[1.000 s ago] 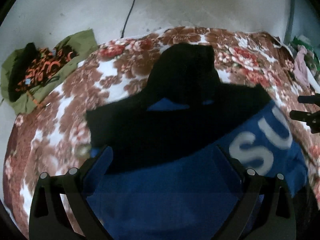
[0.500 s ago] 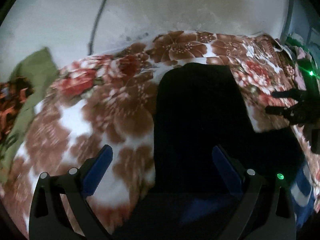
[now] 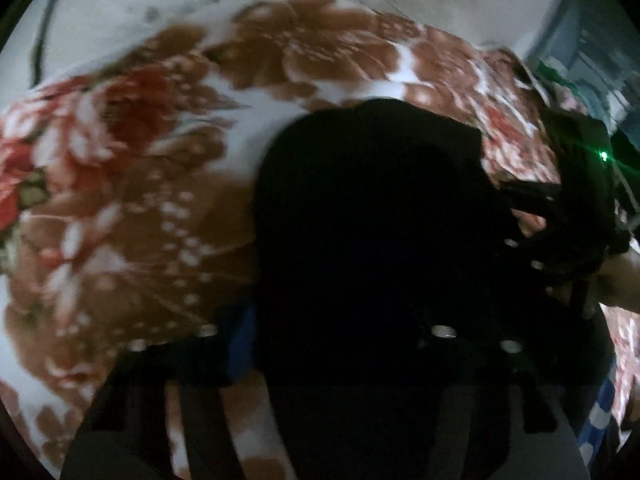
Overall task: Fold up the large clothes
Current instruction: 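Grasp the black hood with both grippers and fold it toward the hem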
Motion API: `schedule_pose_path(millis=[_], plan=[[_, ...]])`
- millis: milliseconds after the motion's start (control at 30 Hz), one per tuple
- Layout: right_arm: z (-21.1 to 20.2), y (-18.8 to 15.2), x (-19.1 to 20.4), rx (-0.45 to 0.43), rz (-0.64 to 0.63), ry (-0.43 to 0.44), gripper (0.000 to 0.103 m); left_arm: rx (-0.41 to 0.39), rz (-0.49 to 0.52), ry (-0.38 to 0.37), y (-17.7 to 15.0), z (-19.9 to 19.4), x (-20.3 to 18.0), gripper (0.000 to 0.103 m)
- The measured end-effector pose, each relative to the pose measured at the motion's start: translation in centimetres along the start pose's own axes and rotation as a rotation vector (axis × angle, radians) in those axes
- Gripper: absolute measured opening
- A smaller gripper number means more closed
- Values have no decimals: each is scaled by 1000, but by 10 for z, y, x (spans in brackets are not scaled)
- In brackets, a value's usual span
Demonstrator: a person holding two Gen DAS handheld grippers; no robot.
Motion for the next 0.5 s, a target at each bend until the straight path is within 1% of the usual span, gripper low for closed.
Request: schedule_pose_path(millis=[33, 67, 100, 133, 167, 200, 333, 433, 500], plan=[[-2, 0, 3, -6, -27, -7, 51, -4, 11, -3, 0, -1, -1, 31], [-5, 1, 8, -16, -59, -14, 45, -12, 26, -6, -1, -4, -6, 24], [-7, 1, 13, -13, -80, -25, 33, -30, 39, 17, -2, -7, -9, 19], [-10, 1, 16, -13, -94, -37, 23, -37, 33, 21, -3, -11, -10, 15], [-13, 2, 21, -14, -108, -45, 19, -48, 31, 26, -3, -14, -11, 13], [-16, 4, 24, -16, -113, -46, 15, -61, 29, 29, -3, -19, -13, 10], [-43, 11, 32, -50, -110, -45, 11, -112, 24, 20, -4, -50, -28, 8], [-80, 19, 45, -97, -132, -44, 10, -157, 30, 7, -5, -87, -44, 8], [-108, 19, 58, -130, -149, -40, 10, -186, 50, 0, -14, -117, -62, 8]])
Point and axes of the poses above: each gripper's, at about its wrist camera, not at the fingertips, and z roughly the way its jaws point, x to its left, y to its top, the point moved 1 cm from there along z, roughly the way its jaws point, and after that the axes turned 13 degrees about -z, right-handed, at the moved point
